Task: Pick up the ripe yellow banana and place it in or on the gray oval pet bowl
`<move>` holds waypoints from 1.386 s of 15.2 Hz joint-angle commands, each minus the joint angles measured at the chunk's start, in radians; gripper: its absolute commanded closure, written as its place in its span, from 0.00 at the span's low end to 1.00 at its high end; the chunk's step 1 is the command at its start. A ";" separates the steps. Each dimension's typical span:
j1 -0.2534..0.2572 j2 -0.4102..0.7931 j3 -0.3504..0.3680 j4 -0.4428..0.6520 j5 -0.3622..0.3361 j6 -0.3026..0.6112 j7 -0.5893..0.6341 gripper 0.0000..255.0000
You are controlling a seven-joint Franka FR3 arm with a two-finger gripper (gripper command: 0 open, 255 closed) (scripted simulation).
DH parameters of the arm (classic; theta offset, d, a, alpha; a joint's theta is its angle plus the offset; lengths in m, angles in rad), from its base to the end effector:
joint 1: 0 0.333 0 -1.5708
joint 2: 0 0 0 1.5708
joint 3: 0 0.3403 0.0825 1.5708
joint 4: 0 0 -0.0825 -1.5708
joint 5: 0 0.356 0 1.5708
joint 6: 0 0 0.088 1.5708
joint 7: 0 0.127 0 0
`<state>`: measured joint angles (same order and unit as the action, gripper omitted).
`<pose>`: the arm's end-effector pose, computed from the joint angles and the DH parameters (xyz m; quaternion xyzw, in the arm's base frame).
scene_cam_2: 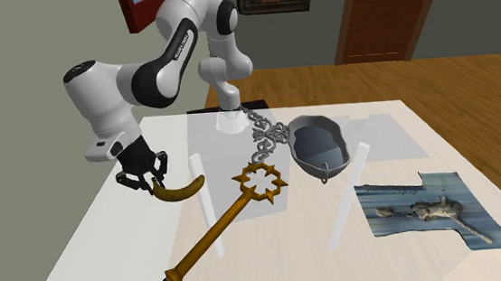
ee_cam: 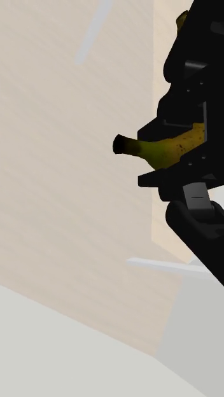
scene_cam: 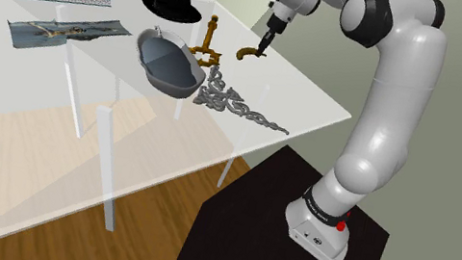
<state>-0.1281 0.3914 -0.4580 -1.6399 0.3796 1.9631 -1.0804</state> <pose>0.5686 -0.2982 0.4215 -0.9788 -0.1843 -0.0591 0.0677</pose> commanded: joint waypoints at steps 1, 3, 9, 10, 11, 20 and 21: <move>0.001 -0.007 -0.002 0.014 -0.006 -0.020 0.008 1.00; 0.001 -0.015 -0.004 0.031 -0.012 -0.042 0.015 1.00; -0.001 -0.031 -0.010 0.089 -0.026 -0.113 0.034 1.00; -0.001 -0.033 -0.011 0.100 -0.028 -0.125 0.037 1.00; -0.002 -0.035 -0.011 0.111 -0.029 -0.137 0.040 1.00; -0.014 -0.039 -0.016 0.226 -0.038 -0.252 0.065 1.00; -0.016 -0.038 -0.017 0.240 -0.038 -0.266 0.068 1.00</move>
<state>-0.1422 0.3526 -0.4744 -1.4140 0.3416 1.7107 -1.0156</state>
